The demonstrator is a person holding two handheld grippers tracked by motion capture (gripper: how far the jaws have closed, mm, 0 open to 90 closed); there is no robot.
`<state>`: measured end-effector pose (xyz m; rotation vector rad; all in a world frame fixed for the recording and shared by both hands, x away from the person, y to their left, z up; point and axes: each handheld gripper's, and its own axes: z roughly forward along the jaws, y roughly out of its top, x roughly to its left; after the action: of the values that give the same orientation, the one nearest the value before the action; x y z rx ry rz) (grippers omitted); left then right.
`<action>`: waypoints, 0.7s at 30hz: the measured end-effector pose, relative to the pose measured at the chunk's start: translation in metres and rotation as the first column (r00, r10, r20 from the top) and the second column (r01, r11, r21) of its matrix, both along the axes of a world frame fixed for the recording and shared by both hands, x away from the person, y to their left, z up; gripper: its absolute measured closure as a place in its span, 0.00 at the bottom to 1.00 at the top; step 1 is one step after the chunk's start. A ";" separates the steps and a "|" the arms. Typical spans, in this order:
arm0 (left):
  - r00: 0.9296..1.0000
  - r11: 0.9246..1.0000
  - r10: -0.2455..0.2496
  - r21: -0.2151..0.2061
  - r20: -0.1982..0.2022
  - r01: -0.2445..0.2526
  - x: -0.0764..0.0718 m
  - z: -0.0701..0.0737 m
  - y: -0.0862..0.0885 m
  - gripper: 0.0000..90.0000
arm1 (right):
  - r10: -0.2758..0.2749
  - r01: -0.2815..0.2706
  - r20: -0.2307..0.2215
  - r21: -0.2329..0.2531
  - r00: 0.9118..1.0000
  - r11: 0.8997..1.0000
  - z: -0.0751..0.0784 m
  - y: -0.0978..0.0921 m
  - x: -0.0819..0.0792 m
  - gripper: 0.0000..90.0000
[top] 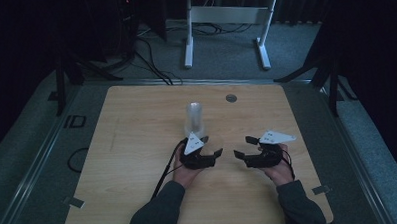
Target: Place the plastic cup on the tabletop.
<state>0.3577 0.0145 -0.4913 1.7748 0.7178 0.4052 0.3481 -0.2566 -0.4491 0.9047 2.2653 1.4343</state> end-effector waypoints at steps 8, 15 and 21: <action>0.999 1.000 0.000 0.013 -0.040 0.000 0.001 0.000 -0.002 0.18 | 0.002 -0.002 -0.002 -0.003 1.000 1.000 -0.001 0.001 0.000 0.25; 0.999 0.999 0.000 0.049 -0.054 0.003 -0.001 -0.002 -0.003 0.16 | 0.002 -0.002 -0.003 -0.002 1.000 1.000 -0.001 0.001 0.000 0.25; 0.999 0.997 0.016 0.078 -0.031 -0.014 -0.003 -0.002 -0.001 0.16 | 0.001 -0.001 -0.003 -0.001 1.000 1.000 0.000 0.000 0.000 0.25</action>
<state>0.3543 0.0139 -0.4928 1.8537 0.7466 0.4210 0.3479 -0.2566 -0.4495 0.9065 2.2688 1.4324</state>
